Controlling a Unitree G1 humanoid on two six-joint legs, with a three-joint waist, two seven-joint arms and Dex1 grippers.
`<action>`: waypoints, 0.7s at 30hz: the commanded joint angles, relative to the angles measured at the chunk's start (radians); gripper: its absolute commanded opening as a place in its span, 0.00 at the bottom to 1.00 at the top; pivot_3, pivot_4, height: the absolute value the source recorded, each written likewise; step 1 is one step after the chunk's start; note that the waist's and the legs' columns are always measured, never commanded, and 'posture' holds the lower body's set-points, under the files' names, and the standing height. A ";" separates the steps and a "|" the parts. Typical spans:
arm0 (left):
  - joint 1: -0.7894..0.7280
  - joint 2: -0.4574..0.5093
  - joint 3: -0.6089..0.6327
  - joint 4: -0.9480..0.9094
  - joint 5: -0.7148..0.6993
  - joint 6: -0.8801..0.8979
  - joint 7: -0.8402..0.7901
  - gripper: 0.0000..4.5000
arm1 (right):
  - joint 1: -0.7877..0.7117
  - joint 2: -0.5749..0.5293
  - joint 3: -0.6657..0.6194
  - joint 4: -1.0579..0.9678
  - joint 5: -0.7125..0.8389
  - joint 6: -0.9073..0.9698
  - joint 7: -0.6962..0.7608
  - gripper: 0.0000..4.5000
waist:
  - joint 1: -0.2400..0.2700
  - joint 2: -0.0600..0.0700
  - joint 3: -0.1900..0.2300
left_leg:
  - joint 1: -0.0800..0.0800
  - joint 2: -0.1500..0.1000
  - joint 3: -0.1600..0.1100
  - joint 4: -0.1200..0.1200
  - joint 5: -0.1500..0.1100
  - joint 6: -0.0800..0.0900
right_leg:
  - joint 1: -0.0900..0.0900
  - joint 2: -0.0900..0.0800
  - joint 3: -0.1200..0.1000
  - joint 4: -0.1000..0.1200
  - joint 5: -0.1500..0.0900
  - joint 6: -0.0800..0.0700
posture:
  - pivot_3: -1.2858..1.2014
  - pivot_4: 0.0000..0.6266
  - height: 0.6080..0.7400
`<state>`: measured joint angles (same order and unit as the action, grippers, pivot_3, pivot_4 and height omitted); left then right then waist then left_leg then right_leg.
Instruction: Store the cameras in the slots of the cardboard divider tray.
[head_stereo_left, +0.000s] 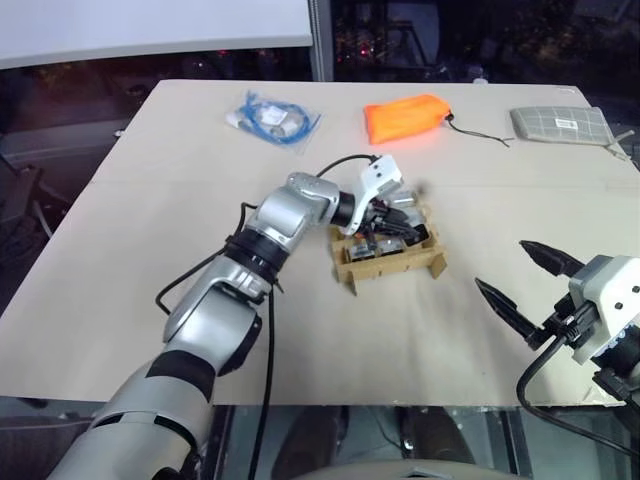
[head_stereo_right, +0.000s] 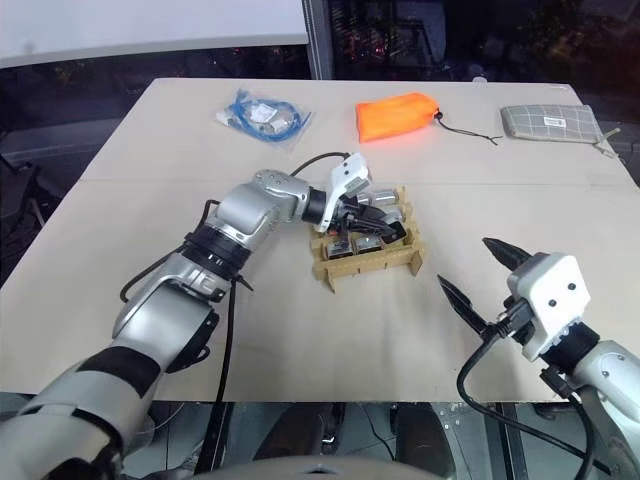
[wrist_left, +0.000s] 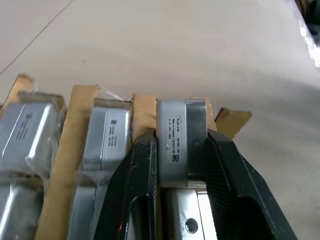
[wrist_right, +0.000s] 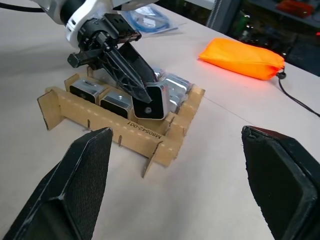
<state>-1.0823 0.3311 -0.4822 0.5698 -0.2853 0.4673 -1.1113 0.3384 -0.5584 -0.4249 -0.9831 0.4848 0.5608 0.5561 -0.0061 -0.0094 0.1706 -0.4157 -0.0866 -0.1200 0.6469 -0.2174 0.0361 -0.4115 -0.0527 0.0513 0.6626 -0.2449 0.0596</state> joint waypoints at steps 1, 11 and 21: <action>-0.036 -0.017 0.000 0.042 0.081 -0.064 -0.032 0.17 | 0.011 -0.001 0.009 -0.047 -0.012 -0.031 -0.022 0.91 | -0.001 0.000 0.000 | 0.000 0.000 0.000 0.000 0.000 0.000 | 0.000 0.000 0.000 0.000 0.000 0.000 | 0.52 0.24 1.00; -0.037 0.009 0.194 -0.142 0.037 0.030 -0.015 1.00 | 0.009 -0.009 0.047 -0.030 -0.033 -0.049 -0.045 0.94 | -0.010 0.000 0.000 | 0.000 0.000 -0.001 0.002 0.000 0.001 | 0.001 0.001 -0.001 0.001 0.000 0.001 | 0.52 0.24 1.00; 0.505 0.132 0.653 -0.806 -0.243 0.191 0.221 1.00 | -0.111 -0.056 0.038 0.222 -0.035 -0.061 0.019 0.97 | -0.004 0.002 -0.001 | 0.001 0.002 -0.001 0.001 0.002 -0.003 | 0.000 0.000 0.000 0.001 0.001 0.000 | 0.52 0.24 1.00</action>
<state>-0.6314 0.4401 0.0758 -0.0890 -0.4509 0.6162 -0.9278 0.2371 -0.5908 -0.3437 -0.7934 0.4195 0.5209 0.5320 -0.0102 -0.0075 0.1694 -0.4147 -0.0851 -0.1200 0.6484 -0.2157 0.0333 -0.4110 -0.0527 0.0521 0.6637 -0.2443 0.0597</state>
